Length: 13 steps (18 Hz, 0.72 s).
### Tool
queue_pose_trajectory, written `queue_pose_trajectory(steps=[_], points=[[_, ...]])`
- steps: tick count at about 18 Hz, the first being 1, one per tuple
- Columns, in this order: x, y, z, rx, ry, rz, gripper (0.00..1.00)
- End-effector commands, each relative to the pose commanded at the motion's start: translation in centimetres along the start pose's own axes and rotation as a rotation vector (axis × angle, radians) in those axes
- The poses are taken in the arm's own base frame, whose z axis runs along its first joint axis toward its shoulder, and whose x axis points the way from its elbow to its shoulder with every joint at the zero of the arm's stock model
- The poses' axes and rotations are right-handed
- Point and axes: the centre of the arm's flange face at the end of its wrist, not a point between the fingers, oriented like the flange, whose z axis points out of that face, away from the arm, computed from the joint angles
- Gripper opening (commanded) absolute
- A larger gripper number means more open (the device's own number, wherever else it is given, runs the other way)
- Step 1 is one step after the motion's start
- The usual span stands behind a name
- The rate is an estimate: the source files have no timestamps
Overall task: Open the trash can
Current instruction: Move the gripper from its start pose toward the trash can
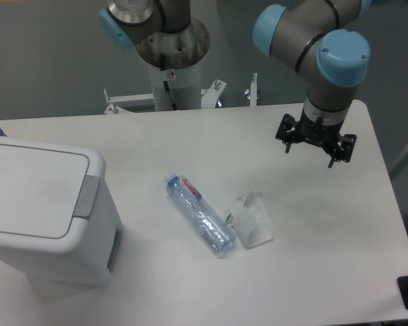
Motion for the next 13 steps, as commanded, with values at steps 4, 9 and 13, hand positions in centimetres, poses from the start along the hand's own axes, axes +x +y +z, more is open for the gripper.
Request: queue_pose_trajectory(steps=[4, 9, 13], points=[[0.1, -0.2, -0.1, 0.01, 0.004, 0.002, 1.0], [1.6, -1.0, 1.4, 0.047, 0.014, -0.076, 1.0], [3.5, -3.7, 0.3, 0.177, 0.062, -0.21, 1.0]])
